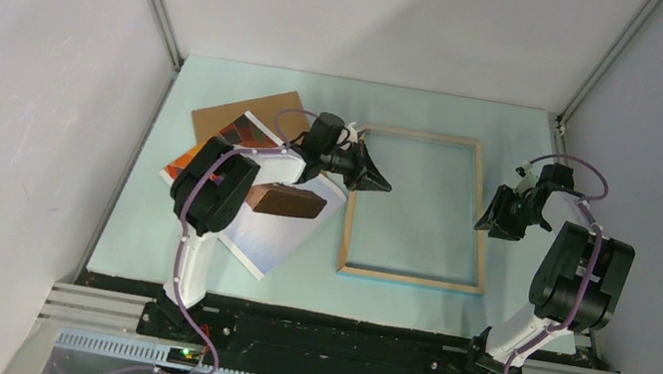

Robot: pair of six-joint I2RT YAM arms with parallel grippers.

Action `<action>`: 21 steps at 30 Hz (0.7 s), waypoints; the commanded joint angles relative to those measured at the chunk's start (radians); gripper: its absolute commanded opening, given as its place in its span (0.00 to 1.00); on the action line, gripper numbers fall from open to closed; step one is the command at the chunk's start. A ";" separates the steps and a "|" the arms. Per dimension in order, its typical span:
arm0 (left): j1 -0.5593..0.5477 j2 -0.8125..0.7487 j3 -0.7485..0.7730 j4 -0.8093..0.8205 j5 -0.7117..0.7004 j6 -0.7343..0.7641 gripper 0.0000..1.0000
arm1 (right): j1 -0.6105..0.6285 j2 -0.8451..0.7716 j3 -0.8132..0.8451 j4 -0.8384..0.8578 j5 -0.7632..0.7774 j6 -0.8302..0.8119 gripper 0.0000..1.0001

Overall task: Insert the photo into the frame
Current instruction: Place the photo frame item in the photo frame.

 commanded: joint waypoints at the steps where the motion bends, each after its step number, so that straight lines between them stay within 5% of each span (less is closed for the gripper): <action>1: -0.009 -0.063 0.004 0.043 0.035 -0.016 0.00 | -0.005 -0.011 0.016 -0.002 -0.017 -0.015 0.47; 21: -0.027 -0.083 0.001 0.110 0.047 0.038 0.00 | -0.002 0.005 0.017 0.005 -0.024 -0.014 0.45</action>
